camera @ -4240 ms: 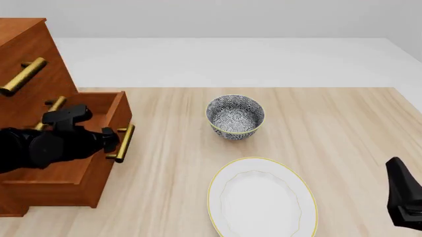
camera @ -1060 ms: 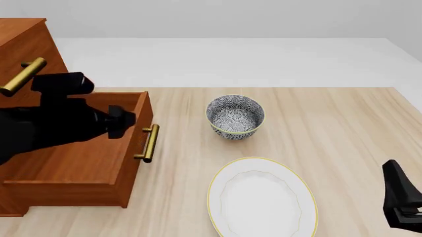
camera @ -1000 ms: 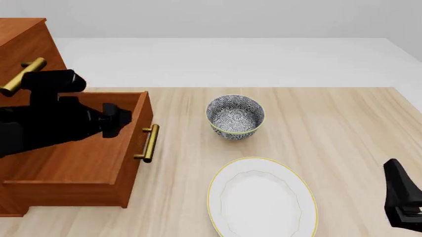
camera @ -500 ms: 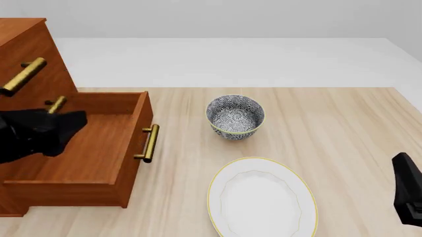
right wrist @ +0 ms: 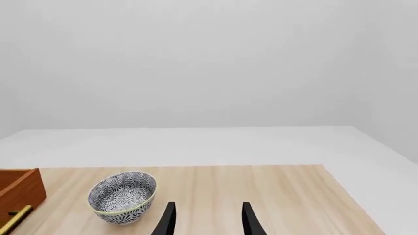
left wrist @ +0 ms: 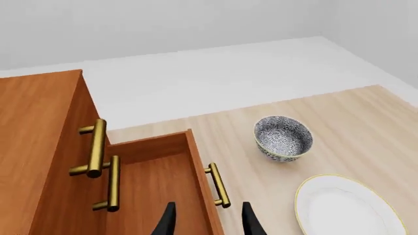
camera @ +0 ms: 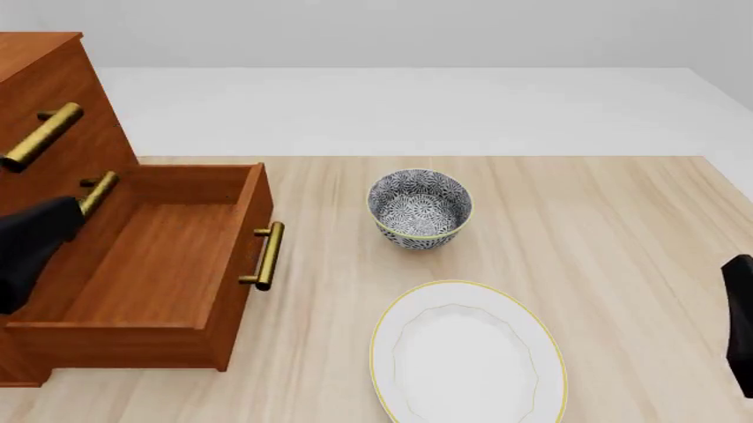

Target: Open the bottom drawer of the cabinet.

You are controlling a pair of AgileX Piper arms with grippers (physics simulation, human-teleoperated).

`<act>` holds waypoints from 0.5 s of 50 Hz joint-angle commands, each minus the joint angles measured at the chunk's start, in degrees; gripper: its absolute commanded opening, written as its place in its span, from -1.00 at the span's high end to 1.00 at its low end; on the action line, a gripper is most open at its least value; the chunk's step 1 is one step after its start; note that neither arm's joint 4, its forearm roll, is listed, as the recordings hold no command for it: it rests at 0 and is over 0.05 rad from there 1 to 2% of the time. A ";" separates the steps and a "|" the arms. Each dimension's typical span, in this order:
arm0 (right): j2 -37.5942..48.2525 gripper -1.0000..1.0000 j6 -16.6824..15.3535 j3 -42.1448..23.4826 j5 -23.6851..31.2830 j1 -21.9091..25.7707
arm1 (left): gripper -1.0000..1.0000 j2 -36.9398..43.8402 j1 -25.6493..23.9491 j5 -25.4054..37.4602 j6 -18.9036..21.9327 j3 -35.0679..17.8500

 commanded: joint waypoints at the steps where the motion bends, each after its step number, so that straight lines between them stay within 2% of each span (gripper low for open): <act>1: -0.01 -1.00 -1.21 -6.47 3.01 1.04 | -1.00 -4.60 -0.21 -0.18 3.67 0.25; 13: -0.01 -1.00 -1.74 -14.45 6.95 2.46 | -1.00 -8.22 -1.34 0.05 3.92 0.98; 25: -0.01 -1.00 -2.29 -23.04 10.42 3.36 | -1.00 -12.13 -2.12 1.66 5.34 -1.77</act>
